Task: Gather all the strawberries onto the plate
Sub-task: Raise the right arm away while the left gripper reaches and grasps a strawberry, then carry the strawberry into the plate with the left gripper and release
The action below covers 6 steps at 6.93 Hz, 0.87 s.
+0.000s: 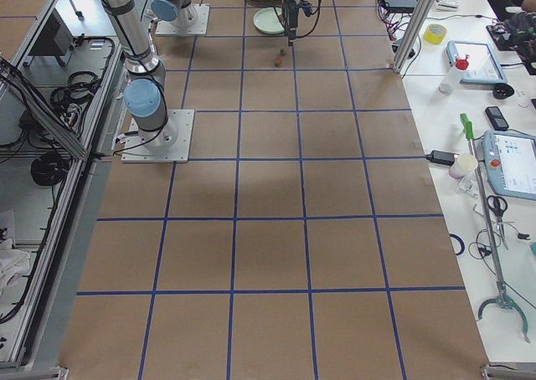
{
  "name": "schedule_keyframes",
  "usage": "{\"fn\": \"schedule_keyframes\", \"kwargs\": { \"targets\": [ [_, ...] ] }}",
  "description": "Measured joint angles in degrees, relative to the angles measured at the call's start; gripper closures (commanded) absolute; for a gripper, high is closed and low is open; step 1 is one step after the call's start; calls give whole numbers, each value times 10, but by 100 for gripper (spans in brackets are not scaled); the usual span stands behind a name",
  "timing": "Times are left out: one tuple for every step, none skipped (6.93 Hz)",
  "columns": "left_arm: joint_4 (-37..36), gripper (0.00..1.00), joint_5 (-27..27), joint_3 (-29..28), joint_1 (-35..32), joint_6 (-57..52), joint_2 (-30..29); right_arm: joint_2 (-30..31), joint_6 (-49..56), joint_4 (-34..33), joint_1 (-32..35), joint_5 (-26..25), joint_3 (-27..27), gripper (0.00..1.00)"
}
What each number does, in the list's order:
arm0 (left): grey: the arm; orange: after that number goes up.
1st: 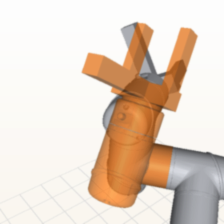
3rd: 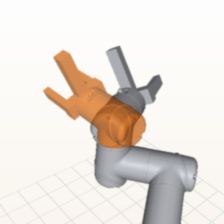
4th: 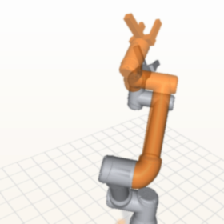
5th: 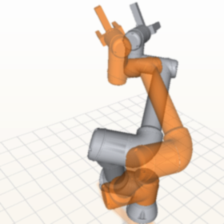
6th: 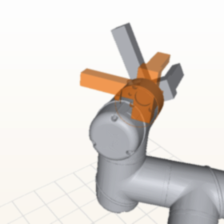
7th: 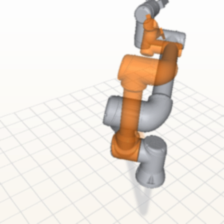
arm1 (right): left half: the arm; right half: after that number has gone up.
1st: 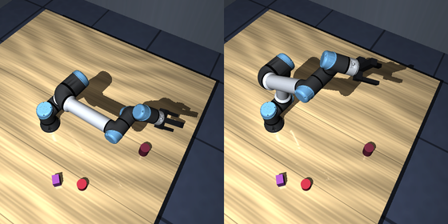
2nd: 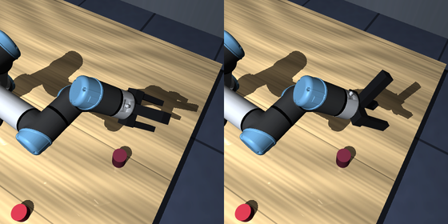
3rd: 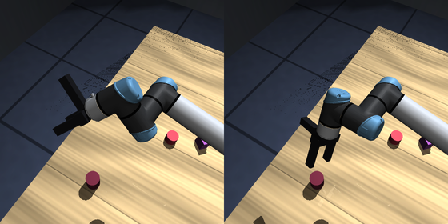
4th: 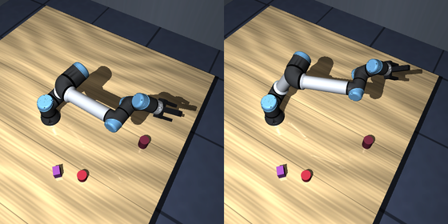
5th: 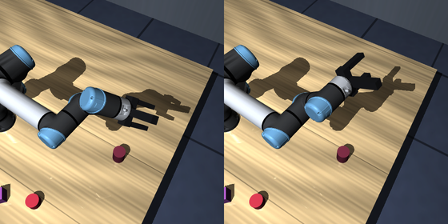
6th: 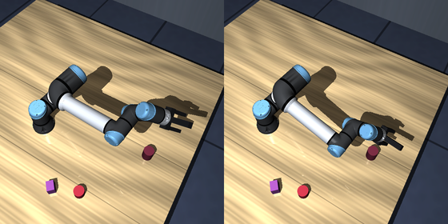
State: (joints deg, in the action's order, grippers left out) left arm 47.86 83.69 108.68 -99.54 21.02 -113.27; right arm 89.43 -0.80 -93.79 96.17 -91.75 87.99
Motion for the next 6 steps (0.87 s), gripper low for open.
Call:
{"fn": "schedule_keyframes", "kwargs": {
  "targets": [
    [-2, 31, 0, -2, -6, 6, -12, 1, 2, 1, -1, 0, 1, 0],
    [-3, 40, 0, -4, -9, 4, -20, 2, 3, 2, -2, 3, 1, 0],
    [-2, 60, 0, -4, -13, 0, -22, 3, 3, 3, -2, 8, 2, 0],
    [-1, 86, 2, -6, -17, -13, -21, 3, 3, 4, -2, 12, 2, 0],
    [1, 92, 4, -7, -19, -30, -18, 4, 4, 4, -2, 13, 3, 0],
    [2, 98, 5, -6, -21, -38, -15, 4, 4, 4, -2, 14, 3, 0]
  ]
}}
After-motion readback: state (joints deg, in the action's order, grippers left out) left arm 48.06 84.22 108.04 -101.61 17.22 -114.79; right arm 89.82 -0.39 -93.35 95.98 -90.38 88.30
